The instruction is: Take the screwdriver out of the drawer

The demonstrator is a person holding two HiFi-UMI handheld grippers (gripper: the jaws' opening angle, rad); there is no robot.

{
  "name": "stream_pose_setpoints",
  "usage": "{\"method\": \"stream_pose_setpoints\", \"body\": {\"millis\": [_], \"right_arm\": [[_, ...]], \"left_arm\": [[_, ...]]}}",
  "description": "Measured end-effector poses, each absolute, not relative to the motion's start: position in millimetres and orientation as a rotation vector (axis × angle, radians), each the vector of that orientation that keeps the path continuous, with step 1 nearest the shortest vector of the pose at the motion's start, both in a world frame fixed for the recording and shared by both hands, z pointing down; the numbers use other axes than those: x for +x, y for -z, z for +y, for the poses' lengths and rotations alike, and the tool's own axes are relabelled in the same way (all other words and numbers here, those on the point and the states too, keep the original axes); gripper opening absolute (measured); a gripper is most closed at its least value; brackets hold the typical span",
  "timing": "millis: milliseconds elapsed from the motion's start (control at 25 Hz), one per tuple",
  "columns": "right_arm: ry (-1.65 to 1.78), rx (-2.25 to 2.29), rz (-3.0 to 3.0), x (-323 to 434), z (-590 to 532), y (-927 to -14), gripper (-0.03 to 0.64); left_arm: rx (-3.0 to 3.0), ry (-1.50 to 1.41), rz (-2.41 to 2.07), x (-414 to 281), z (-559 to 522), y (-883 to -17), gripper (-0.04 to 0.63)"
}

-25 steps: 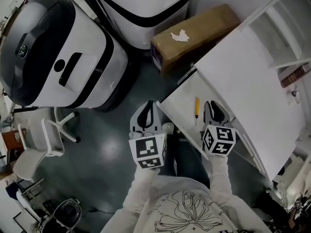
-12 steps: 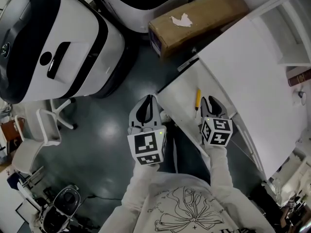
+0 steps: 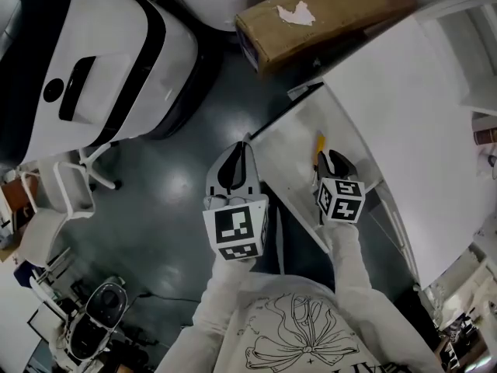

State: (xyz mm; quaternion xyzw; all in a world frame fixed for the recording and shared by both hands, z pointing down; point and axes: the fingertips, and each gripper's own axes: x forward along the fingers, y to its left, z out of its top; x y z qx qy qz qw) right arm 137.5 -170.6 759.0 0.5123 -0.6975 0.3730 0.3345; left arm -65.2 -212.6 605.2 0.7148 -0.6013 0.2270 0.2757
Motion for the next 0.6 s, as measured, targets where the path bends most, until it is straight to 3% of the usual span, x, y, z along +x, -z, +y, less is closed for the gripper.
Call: {"method": "stream_pose_setpoints", "body": {"millis": [600], "right_arm": [[-1.133,1.262,-1.648,147.5,-151.3,-846.2,0.109]], "left_arm": [[1.870,-0.641,-1.585,-58.2,-223.5,-638.8,0.014]]}}
